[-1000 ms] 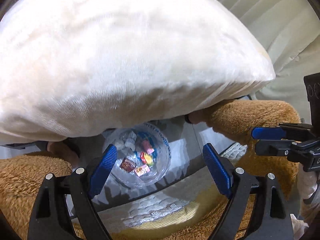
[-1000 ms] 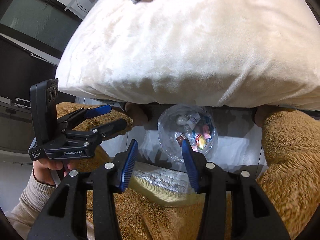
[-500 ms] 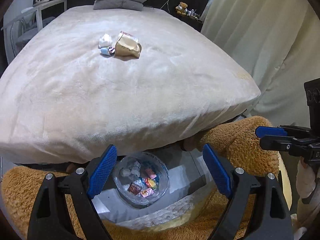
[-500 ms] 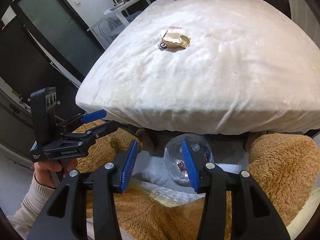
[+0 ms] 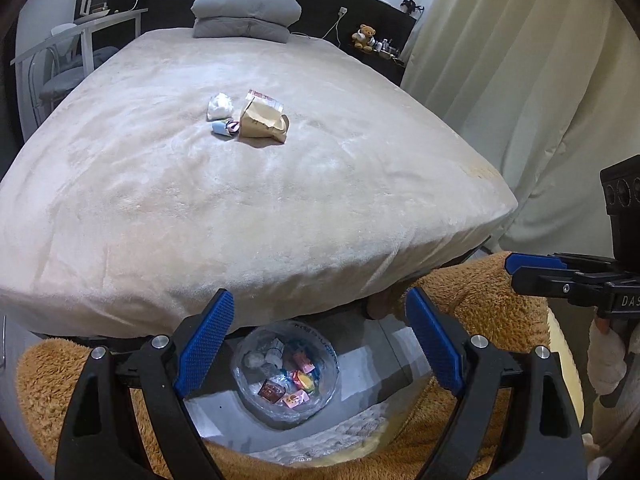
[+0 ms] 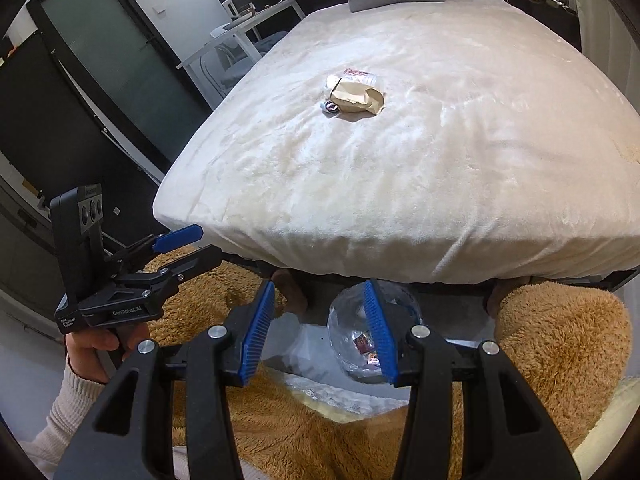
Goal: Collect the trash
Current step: 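Raise both tools back over the bed toward the remaining trash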
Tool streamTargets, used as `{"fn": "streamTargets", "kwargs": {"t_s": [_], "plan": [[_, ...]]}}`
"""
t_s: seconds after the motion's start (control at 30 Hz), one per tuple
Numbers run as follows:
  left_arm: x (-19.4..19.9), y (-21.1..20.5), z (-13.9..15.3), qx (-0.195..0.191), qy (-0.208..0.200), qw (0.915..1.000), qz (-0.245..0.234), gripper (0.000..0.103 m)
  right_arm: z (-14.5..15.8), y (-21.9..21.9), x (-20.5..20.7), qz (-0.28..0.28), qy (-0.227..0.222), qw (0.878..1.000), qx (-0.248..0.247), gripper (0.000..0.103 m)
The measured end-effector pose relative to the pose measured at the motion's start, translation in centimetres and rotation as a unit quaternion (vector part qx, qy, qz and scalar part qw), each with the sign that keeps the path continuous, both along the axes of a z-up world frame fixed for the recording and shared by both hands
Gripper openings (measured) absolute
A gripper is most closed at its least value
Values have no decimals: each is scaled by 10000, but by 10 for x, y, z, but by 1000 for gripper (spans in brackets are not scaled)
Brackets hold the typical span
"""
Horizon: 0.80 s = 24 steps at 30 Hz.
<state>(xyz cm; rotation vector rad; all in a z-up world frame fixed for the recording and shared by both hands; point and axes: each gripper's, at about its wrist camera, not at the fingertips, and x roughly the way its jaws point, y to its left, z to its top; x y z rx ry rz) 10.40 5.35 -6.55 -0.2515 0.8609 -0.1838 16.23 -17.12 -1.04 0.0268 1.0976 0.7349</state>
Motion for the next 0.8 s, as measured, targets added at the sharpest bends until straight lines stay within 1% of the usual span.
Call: {"fn": "streamTargets", "kwargs": {"t_s": [0.13,0.23,0.27,0.3,0.33,0.47,0.5,0.53,0.57,0.6,0.63,0.7,0.73,0.8], "plan": [[18,18,-14,-203,111,9996,154,86,-1,15,26,3,24,9999,-155,47],[38,32,-23,-342,149,9990,245,86,2,28,51,-102,42,9997,-218,50],[46,38,-26,-363,140,9988,284,86,3,31,58,-139,64,9996,-218,52],[54,44,-29,-364,144,9986,366,86,4,35,65,-146,79,9997,-183,58],[62,51,-33,-374,165,9983,425,86,7,40,72,-154,74,9997,-151,61],[95,73,-42,-203,165,9982,543,86,11,65,102,-209,63,9996,-178,63],[103,79,-44,-177,151,9982,557,85,10,71,109,-243,58,9995,-206,66],[111,84,-45,-180,134,9981,567,85,9,77,118,-263,83,9994,-228,75],[117,91,-47,-213,135,9979,592,85,6,84,126,-282,138,9992,-232,80],[125,98,-48,-266,135,9976,624,85,4,90,133,-315,163,9991,-223,88],[132,105,-49,-302,116,9973,654,85,1,96,140,-348,157,9990,-214,89],[143,117,-49,-303,68,9969,722,85,-6,110,156,-451,162,9981,-380,89],[148,123,-48,-283,19,9968,746,85,-10,116,164,-511,193,9976,-433,93],[160,135,-48,-269,-47,9964,802,85,-18,127,181,-623,290,9969,-386,95]]}}
